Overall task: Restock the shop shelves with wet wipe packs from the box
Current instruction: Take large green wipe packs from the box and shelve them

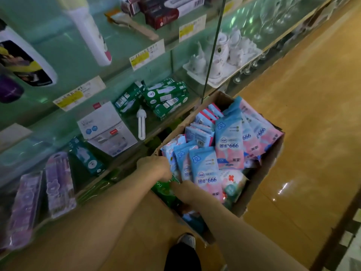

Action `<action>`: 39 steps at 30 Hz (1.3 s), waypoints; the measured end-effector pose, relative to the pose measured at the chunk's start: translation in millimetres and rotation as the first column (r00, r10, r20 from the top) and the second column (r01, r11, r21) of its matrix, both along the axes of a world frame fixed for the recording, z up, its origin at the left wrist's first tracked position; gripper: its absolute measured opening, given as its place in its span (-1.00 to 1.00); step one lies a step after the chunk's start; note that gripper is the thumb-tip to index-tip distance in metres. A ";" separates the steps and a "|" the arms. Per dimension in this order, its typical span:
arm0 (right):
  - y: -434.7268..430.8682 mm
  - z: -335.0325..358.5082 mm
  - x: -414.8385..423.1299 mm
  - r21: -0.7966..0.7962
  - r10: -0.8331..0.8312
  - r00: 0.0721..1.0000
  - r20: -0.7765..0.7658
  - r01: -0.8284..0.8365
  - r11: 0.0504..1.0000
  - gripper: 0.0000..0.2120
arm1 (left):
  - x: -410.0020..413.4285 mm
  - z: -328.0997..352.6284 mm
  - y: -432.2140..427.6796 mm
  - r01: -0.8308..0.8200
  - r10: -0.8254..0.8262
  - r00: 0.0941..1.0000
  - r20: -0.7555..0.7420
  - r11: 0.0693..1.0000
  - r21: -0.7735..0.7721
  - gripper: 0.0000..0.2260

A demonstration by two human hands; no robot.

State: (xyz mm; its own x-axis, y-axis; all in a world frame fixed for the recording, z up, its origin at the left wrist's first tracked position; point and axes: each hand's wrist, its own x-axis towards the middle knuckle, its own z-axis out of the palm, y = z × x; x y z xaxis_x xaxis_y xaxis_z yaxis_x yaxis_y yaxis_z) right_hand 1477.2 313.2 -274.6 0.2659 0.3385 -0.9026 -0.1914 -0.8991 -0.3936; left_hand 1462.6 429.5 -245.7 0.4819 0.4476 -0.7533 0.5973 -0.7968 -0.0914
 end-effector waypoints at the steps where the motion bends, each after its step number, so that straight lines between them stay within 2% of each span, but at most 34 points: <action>1: 1.0 -4.9 -1.9 -0.001 -0.090 0.995 -0.052 0.090 0.996 -0.54 | -0.2 -3.1 0.1 0.004 -0.004 1.000 0.007 1.000 0.019 -0.63; 5: 8.6 -20.0 -7.1 -0.027 -0.391 0.905 -0.168 0.392 0.919 -0.36 | -2.5 -16.7 -2.4 -0.043 0.043 0.999 0.013 0.999 0.002 -0.63; 9: 10.6 -21.2 -5.5 -0.067 -0.592 0.788 -0.167 0.590 0.804 -0.44 | -7.8 -22.5 -5.1 -0.112 0.113 0.994 0.015 0.994 -0.017 -0.56; 11: 7.8 -18.5 -6.3 -0.063 -0.619 0.764 -0.183 0.620 0.782 -0.49 | -8.7 -20.4 -2.7 -0.130 0.132 0.990 0.045 0.991 -0.037 -0.58; 14: 2.6 -7.8 -6.4 -0.078 -0.678 0.664 -0.317 0.694 0.716 -0.72 | -6.5 -9.6 2.1 -0.155 0.162 0.982 0.092 0.985 -0.080 -0.59; 16: -1.2 1.7 -1.5 -0.060 -0.667 0.654 -0.355 0.696 0.715 -0.80 | -5.0 0.4 4.1 -0.166 0.173 0.978 0.119 0.984 -0.067 -0.54; 19: -7.8 22.2 10.9 0.008 -0.673 0.648 -0.356 0.723 0.691 -0.81 | -2.7 21.2 6.1 -0.200 0.203 0.963 0.176 0.979 -0.034 -0.50; 22: -22.2 47.2 30.0 0.105 -0.686 0.662 -0.302 0.738 0.666 -0.72 | 5.4 43.8 6.8 -0.311 0.325 0.906 0.271 0.946 -0.092 -0.49; 24: -36.1 67.5 45.8 0.200 -0.712 0.656 -0.249 0.754 0.625 -0.69 | 15.6 59.3 3.8 -0.384 0.443 0.845 0.300 0.893 -0.236 -0.45; 25: -44.3 79.3 54.4 0.248 -0.722 0.656 -0.219 0.753 0.609 -0.67 | 22.4 67.4 0.6 -0.425 0.530 0.801 0.278 0.831 -0.360 -0.47; 26: -52.5 90.9 63.0 0.293 -0.730 0.654 -0.198 0.751 0.592 -0.66 | 29.7 76.0 -4.1 -0.476 0.644 0.734 0.214 0.714 -0.513 -0.51; 28: -70.8 118.3 81.5 0.375 -0.743 0.650 -0.158 0.736 0.564 -0.63 | 45.2 100.6 -18.7 -0.533 0.803 0.595 0.022 0.415 -0.737 -0.65; 29: -80.2 132.8 91.6 0.411 -0.754 0.644 -0.129 0.727 0.550 -0.58 | 54.9 110.9 -25.9 -0.507 0.814 0.580 -0.007 0.355 -0.785 -0.68; 32: -114.8 180.2 122.7 0.494 -0.753 0.656 -0.048 0.671 0.553 -0.37 | 90.8 146.2 -50.6 -0.363 0.761 0.644 0.079 0.396 -0.843 -0.67; 33: -127.4 197.9 131.4 0.512 -0.744 0.667 -0.026 0.648 0.564 -0.35 | 102.9 160.4 -59.8 -0.315 0.742 0.662 0.105 0.402 -0.860 -0.68; 36: -170.6 248.0 152.8 0.563 -0.713 0.697 0.072 0.562 0.606 -0.60 | 136.8 206.7 -95.3 -0.192 0.660 0.739 0.136 0.400 -0.896 -0.71; 39: -215.5 293.2 167.1 0.609 -0.749 0.635 0.188 0.523 0.596 -0.68 | 165.4 251.3 -136.9 -0.042 0.603 0.771 0.205 0.370 -0.928 -0.65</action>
State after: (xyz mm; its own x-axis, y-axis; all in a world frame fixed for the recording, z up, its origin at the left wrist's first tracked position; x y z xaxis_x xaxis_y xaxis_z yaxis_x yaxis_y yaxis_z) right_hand 1644.3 97.7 18.6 0.8589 0.2629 -0.4396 -0.3685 -0.2788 -0.8868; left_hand 1628.0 292.7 5.7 0.8313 -0.0761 -0.5506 0.5523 0.0008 0.8337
